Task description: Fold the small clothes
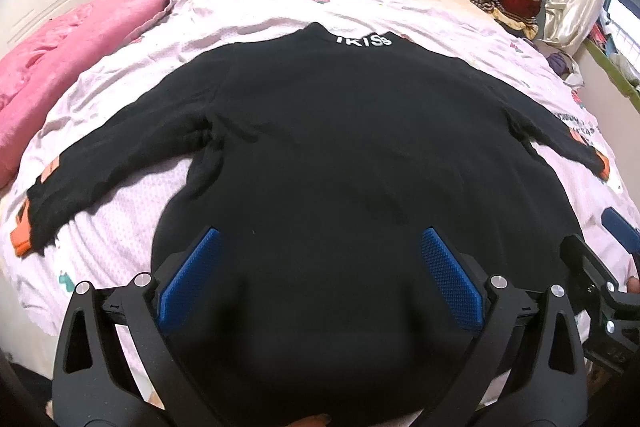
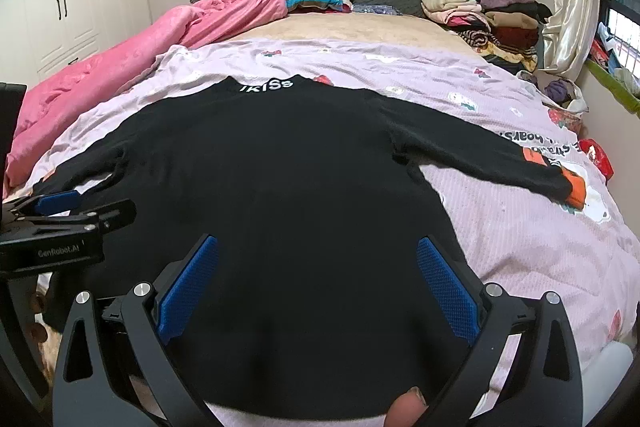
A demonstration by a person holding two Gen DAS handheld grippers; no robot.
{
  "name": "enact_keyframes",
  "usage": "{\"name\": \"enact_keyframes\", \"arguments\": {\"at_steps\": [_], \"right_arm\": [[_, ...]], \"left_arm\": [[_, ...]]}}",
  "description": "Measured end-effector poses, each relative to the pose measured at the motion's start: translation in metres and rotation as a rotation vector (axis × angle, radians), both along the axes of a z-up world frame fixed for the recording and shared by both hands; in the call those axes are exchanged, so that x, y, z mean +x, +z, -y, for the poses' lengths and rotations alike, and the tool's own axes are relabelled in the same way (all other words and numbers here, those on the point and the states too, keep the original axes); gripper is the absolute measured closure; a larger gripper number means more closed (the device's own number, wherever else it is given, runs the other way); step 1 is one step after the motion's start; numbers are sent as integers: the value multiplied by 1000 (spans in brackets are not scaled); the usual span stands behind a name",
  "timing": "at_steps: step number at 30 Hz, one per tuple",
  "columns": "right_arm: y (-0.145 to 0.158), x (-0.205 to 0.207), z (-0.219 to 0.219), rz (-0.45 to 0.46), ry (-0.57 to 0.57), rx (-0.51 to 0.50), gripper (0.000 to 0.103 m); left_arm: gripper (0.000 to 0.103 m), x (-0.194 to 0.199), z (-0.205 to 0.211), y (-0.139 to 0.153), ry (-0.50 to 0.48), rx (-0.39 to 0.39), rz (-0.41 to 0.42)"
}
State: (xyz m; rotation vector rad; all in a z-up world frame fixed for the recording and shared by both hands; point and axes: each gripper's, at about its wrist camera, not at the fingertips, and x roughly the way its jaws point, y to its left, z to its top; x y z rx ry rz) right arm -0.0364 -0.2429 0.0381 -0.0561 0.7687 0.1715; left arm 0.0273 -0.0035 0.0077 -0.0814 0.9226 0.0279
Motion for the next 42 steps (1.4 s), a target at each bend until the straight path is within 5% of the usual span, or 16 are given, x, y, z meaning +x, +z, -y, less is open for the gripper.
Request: {"name": "enact_keyframes", "arguments": {"at_steps": [24,42], "right_arm": [[11,97,47,-8,-173,81,4],[-20,140,183,-106,-547,128,4]], "left_arm": [[9,96,-1,8,-14,-24,-14],[9,153,16,7,-72,-47,-11]]}}
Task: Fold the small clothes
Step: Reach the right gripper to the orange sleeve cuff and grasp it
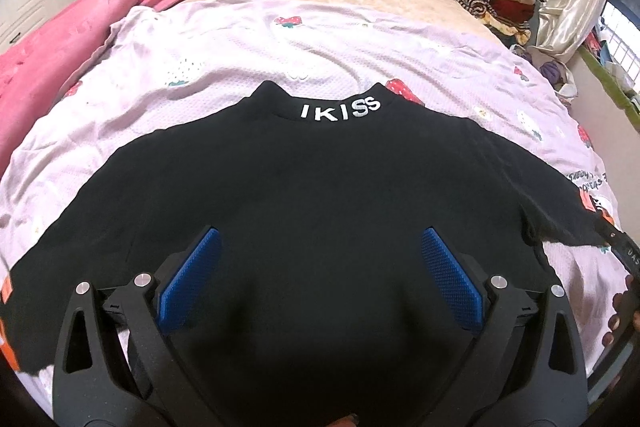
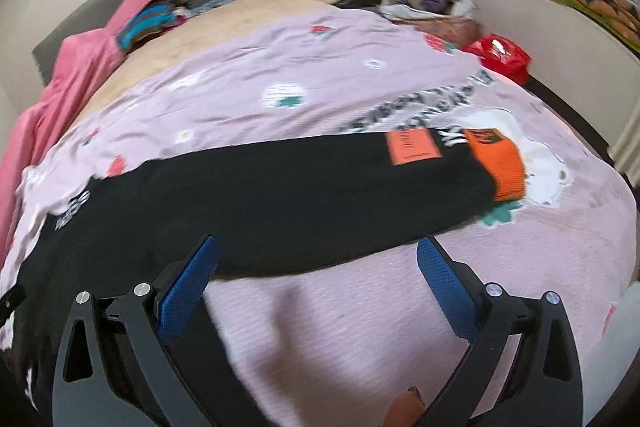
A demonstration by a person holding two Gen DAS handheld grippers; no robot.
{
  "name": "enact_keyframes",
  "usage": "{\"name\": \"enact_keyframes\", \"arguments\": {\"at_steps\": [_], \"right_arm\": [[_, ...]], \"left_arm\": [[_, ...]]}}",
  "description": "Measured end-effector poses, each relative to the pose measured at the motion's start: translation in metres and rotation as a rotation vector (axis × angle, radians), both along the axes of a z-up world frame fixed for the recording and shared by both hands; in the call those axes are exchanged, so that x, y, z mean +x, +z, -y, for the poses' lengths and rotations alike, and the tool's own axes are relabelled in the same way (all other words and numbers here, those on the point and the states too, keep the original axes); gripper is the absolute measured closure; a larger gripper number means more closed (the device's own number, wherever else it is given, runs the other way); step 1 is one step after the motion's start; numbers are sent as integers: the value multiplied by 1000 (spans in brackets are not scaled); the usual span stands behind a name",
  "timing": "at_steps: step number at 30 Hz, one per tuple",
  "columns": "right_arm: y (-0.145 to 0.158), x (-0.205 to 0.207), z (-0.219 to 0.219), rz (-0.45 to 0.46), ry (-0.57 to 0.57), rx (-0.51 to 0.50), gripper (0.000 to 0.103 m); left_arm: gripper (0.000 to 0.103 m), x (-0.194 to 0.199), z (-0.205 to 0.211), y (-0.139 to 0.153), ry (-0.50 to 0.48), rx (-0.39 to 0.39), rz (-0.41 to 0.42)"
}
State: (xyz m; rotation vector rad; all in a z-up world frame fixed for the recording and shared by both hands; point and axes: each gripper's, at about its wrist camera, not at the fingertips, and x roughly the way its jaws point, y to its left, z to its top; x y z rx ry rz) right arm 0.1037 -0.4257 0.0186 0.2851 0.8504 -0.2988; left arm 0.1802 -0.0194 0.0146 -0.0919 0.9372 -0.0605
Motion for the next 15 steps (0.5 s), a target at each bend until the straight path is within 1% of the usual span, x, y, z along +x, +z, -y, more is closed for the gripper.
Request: {"name": "enact_keyframes", "arguments": {"at_steps": [3,7,10,15], "right_arm": [[-5,1,21,-9,-47,13,4],[-15,3,50,-33,-109,57,4],[-24,4,69,-58,-166,69,4],[-43,9,101,-85,-229,157,4]], "left_arm": [[9,7,2,-3,-5,8,2],[9,14,3,-10,-10,5,-10],[9,18,3,-16,-12,21,-11],[9,22,-4,-27,4,28,-26]]}}
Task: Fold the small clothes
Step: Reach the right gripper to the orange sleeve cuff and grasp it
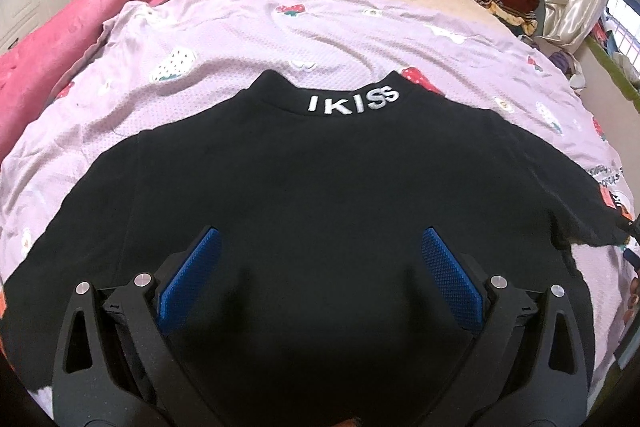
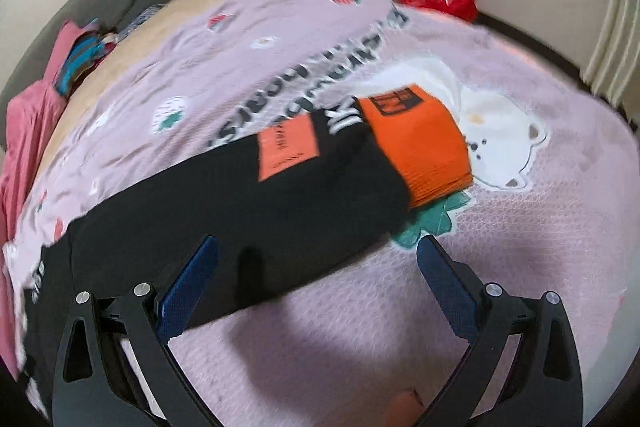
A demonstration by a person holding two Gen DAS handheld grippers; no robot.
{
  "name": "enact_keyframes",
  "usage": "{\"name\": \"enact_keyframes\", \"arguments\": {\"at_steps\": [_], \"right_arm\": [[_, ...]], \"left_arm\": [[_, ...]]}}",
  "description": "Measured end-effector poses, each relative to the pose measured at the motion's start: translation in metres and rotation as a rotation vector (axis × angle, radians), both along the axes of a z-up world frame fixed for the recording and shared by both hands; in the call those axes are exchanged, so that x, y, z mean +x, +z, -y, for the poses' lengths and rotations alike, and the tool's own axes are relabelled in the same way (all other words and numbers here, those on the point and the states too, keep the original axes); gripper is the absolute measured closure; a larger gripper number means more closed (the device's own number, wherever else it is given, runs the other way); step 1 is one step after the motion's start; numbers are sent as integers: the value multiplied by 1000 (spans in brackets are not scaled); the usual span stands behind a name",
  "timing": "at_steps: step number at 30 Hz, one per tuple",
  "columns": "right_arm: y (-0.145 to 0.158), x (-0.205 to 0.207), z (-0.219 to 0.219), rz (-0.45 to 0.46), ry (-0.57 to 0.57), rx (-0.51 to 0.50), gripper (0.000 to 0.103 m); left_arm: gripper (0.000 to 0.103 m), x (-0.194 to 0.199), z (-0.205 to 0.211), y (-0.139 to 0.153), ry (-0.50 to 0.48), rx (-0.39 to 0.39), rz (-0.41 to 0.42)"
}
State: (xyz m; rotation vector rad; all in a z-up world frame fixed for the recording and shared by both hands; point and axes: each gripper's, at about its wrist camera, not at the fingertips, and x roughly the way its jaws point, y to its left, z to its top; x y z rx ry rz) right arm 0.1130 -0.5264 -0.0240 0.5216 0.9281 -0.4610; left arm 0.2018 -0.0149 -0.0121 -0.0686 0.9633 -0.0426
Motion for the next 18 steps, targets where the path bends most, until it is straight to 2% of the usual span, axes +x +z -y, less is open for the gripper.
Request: {"name": "enact_keyframes", "arguments": {"at_steps": [3,7,8,10,11,12,15,18], "right_arm": [[-12,3,17,2,-42,65,4],[-15,8,34,73,-84,104,5],[-15,8,38,91,-96,109,10],[-13,10,43,113,-109,84,35],[-12,10,46,133,-106,79,60],[-11,10,49,161,-102,97,79],[-4,5,48,220,-83,114,89],[16,-1,34,289,-22,66,90]], "left_arm": [[9,0,-2,-1,4,-10,2],[9,-2,-4,1,3,-4,10],[9,-2,-4,1,3,-4,12],[9,-3,-6,4,-2,-20,18],[9,-4,-8,6,-10,-41,19],[9,-4,-9,7,-13,-55,19],[9,-6,-14,13,-6,-68,30],[9,-8,-20,22,6,-58,43]]}}
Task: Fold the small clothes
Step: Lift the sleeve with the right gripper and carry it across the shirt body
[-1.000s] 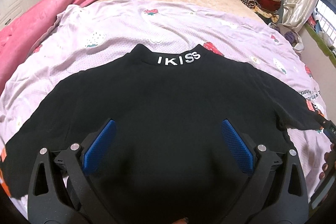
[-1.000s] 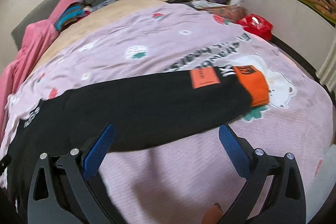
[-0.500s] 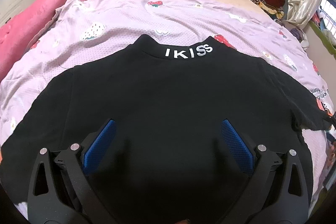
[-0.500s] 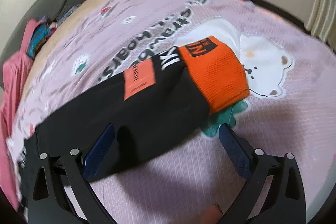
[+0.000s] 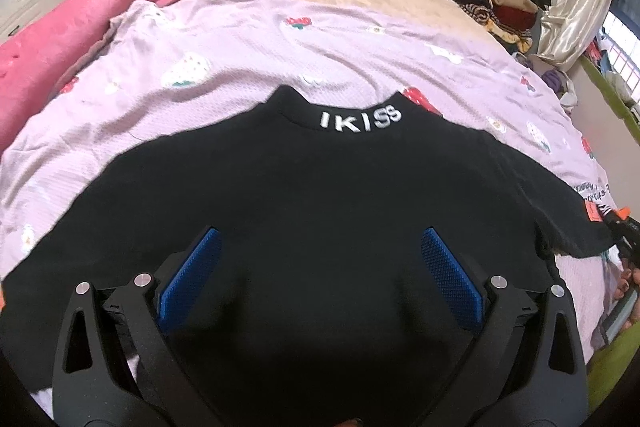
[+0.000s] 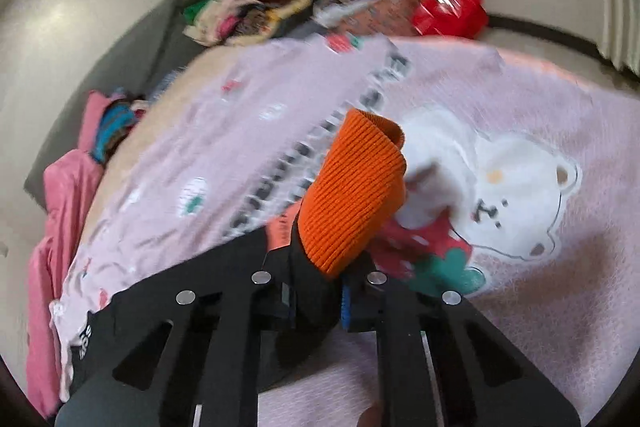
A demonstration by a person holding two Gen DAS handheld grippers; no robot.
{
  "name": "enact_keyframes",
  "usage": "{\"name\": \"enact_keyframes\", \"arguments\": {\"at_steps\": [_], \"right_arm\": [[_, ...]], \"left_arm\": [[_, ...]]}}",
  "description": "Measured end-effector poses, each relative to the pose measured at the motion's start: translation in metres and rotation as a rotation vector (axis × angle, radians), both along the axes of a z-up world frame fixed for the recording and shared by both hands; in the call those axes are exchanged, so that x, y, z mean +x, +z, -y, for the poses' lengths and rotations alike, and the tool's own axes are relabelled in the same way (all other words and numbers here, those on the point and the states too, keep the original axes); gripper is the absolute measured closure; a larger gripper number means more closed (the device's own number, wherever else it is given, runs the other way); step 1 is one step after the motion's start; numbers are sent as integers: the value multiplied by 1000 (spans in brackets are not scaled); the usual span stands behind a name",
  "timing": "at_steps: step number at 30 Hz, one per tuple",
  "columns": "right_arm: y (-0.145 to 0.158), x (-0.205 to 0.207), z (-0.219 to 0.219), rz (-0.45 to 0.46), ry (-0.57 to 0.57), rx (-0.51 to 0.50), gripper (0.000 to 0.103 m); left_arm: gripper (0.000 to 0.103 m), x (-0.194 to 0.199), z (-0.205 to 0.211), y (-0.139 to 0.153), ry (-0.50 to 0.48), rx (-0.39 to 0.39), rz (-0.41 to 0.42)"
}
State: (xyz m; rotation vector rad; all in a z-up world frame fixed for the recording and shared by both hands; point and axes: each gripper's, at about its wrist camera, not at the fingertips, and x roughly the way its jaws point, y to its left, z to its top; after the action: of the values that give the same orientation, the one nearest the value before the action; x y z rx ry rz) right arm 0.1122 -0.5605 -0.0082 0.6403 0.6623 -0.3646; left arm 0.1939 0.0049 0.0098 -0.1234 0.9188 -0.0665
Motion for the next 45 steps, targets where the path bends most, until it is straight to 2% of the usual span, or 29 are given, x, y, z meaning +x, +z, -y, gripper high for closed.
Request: {"name": "enact_keyframes", "arguments": {"at_steps": [7,23,33,45], "right_arm": [[41,1,-36,96,103,-65,91],[108,20,-138,191,333,-163,91],[121,26,-220,218,497,-185,91],[112,27,-321,209,686,-204,91]], "left_arm": [[9,-6,-17,20,23,-21,28],[9,-20,-28,45,4,-102,49],[9,-25,-53,53,25,-167,51],[9,-28,-81,41,34,-278,13]]}}
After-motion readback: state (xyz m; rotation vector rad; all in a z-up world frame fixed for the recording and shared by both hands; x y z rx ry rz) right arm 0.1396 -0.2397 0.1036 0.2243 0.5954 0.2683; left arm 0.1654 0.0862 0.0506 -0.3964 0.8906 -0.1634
